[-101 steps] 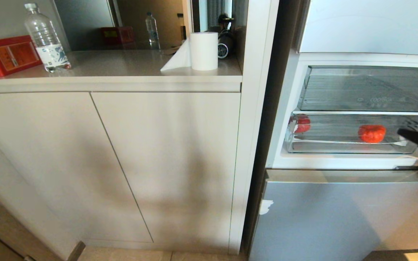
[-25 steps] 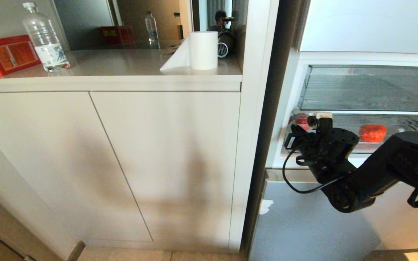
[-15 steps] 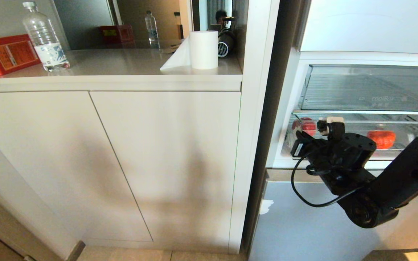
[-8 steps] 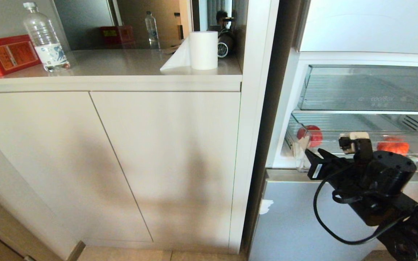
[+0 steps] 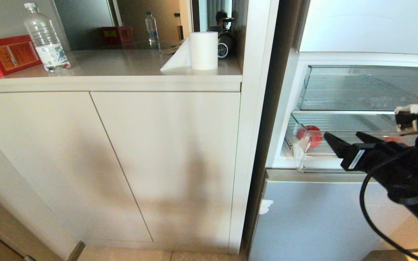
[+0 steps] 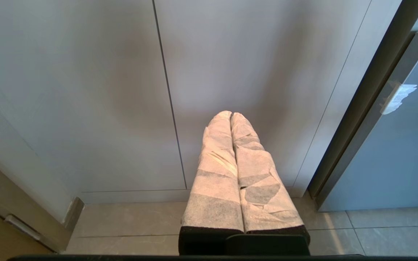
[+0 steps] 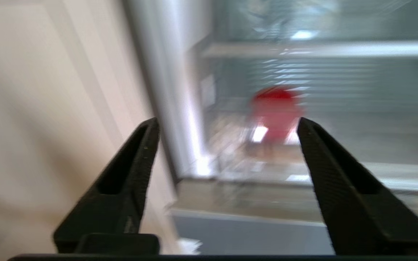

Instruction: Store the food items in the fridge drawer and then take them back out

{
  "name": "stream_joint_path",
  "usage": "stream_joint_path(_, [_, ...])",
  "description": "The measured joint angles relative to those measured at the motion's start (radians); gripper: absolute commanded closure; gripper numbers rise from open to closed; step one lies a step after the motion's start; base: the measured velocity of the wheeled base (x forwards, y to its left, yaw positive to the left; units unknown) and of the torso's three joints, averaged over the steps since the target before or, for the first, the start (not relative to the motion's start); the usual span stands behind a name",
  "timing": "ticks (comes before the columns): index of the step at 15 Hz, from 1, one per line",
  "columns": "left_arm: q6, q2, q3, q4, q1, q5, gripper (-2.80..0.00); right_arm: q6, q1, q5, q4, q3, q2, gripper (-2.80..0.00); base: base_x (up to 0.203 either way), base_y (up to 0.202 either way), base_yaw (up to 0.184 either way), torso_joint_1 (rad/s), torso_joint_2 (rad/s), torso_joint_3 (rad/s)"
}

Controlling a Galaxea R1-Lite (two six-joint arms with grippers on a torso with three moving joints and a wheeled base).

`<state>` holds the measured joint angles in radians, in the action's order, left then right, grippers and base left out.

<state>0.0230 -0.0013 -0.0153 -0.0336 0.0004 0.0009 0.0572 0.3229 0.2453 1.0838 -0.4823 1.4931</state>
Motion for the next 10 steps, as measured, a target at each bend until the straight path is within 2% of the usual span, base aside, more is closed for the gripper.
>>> stream_joint_path(3, [0.000,0.000,0.000,0.000,0.000,0.000,0.00,0.012,-0.087,-0.001,-0.412,-0.264,-0.066,-2.80,0.000,0.000,0.000,0.000,0.00,0.000])
stream_joint_path(5, [0.000,0.000,0.000,0.000,0.000,0.000,0.00,0.014,-0.128,-0.004,-0.621,-0.439,-0.023,-2.80,0.000,0.000,0.000,0.000,0.00,0.000])
stream_joint_path(7, [0.000,0.000,0.000,0.000,0.000,0.000,0.00,0.013,-0.156,-0.008,-0.742,-0.571,0.061,-2.80,0.000,0.000,0.000,0.000,0.00,0.000])
stream_joint_path(10, [0.000,0.000,0.000,0.000,0.000,0.000,0.00,0.010,-0.187,-0.026,-0.854,-0.704,0.177,-2.80,0.000,0.000,0.000,0.000,0.00,0.000])
